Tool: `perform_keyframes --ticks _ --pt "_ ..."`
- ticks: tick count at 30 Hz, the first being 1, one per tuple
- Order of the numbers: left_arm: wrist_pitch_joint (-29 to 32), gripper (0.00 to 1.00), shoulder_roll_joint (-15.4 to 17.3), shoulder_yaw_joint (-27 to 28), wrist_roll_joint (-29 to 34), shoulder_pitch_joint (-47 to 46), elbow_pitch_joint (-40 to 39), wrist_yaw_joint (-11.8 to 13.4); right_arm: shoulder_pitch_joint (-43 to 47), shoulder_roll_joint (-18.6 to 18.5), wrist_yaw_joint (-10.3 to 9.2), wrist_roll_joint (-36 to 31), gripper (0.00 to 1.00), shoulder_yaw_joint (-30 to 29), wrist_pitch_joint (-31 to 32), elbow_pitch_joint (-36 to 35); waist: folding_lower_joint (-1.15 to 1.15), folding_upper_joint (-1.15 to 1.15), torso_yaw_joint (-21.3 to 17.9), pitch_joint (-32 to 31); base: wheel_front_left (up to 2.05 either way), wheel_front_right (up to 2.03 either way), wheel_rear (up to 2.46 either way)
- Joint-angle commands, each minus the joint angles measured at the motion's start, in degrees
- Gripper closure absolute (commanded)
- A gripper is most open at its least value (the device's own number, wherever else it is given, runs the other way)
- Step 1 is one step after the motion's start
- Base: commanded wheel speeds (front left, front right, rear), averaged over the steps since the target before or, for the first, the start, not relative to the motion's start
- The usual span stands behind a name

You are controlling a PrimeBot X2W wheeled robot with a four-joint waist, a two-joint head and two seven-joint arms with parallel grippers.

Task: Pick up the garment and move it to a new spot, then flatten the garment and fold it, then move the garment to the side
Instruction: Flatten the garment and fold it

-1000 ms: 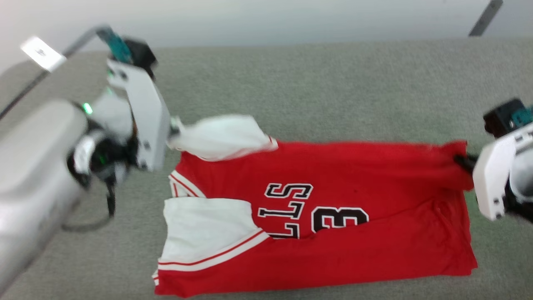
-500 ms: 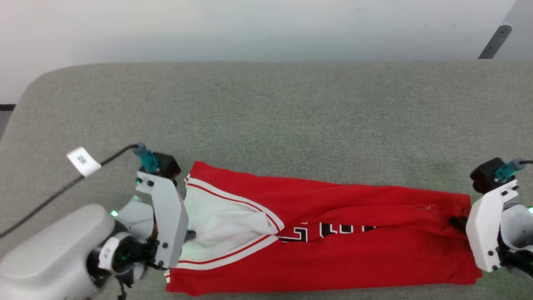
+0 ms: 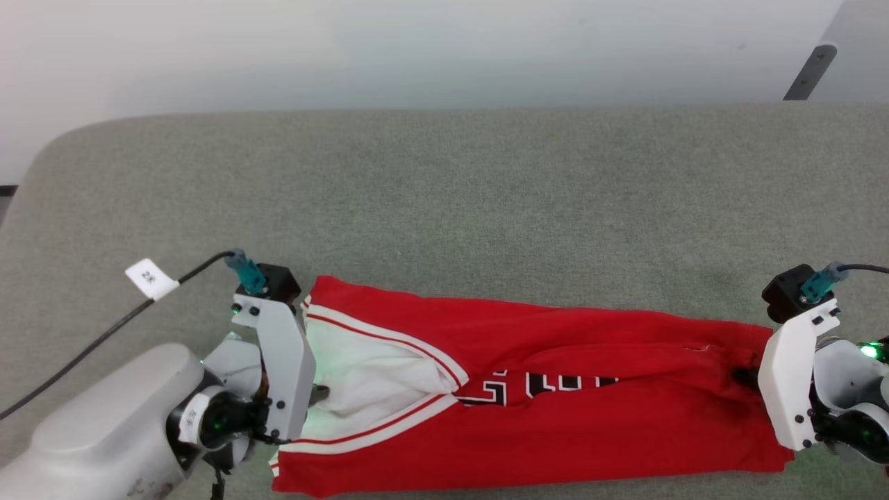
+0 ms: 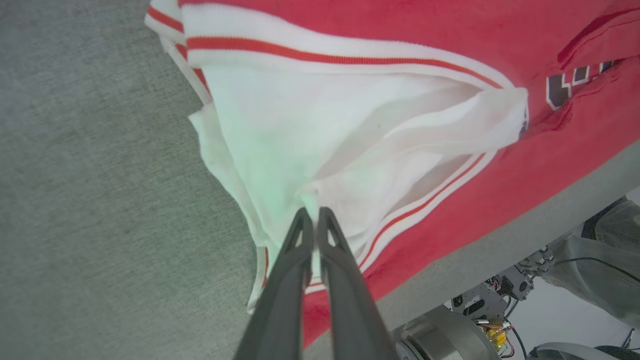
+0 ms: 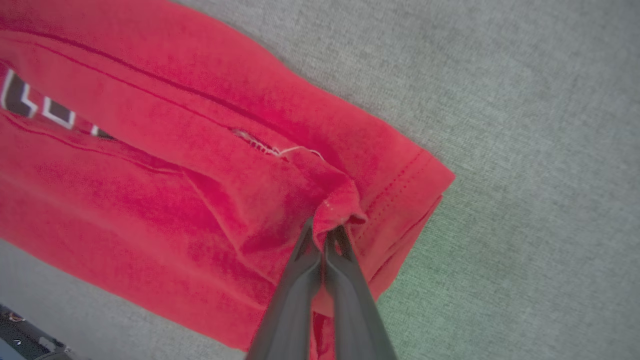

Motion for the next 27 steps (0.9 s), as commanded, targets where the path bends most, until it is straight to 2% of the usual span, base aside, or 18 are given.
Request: perform_keyframes --ticks 1,2,3,4,6,10,14,20,27 --pt "-0.27 0.00 -0.13 0.14 0.21 -0.16 0.25 -0.32 -0.36 0.20 -0.04 0.77 0.57 -0.43 0.31 0.20 0.00 0.00 0.25 -0.57 0.00 0.00 0.00" --pt "-0.63 0.00 0.04 0.27 0.38 -0.18 0.35 -0.34 -0.33 0.31 -0.04 1.04 0.53 -0.70 0.57 0.13 0.00 0.00 0.37 -0.86 0.00 0.00 0.00" --pt "-1.01 0.00 0.17 0.43 0.56 -0.15 0.37 -0.35 -0.31 0.35 -0.04 1.21 0.44 -0.94 0.76 0.17 0.00 0.00 0.49 -1.24 0.00 0.00 0.00" --pt "-1.43 0.00 0.27 0.58 0.54 -0.02 0.26 -0.29 -0.33 0.21 -0.04 1.29 0.23 -1.11 0.96 0.15 0.00 0.00 0.62 -1.61 0.00 0.00 0.00" --pt "-2.22 0.00 0.70 0.83 0.74 0.46 -0.29 -0.07 -0.21 0.31 -0.04 1.57 0.01 -1.44 1.32 -0.39 0.00 0.00 0.78 -2.31 0.00 0.00 0.00" --pt "-4.86 0.00 1.62 1.61 1.11 1.90 -2.02 0.27 1.31 -0.09 -0.04 2.03 0.00 -2.67 1.87 -1.21 0.00 0.00 1.53 -4.33 0.00 0.00 0.00" --pt "-10.40 0.00 2.46 2.93 2.27 3.83 -4.29 0.14 3.42 0.19 -0.04 2.55 0.00 -4.79 0.73 -2.06 0.00 0.00 2.38 -6.64 0.00 0.00 0.00" --pt "-24.04 0.00 4.11 5.41 6.18 8.27 -6.87 -0.04 7.56 1.96 -0.04 1.57 0.00 -10.77 -3.34 -1.19 0.00 0.00 3.65 -9.79 0.00 0.00 0.00" --pt "-41.10 0.00 4.54 8.83 9.76 14.94 -7.39 2.17 11.41 3.53 -0.04 -0.98 0.00 -16.49 -3.48 -0.47 0.00 0.00 5.01 -11.00 0.00 0.00 0.00"
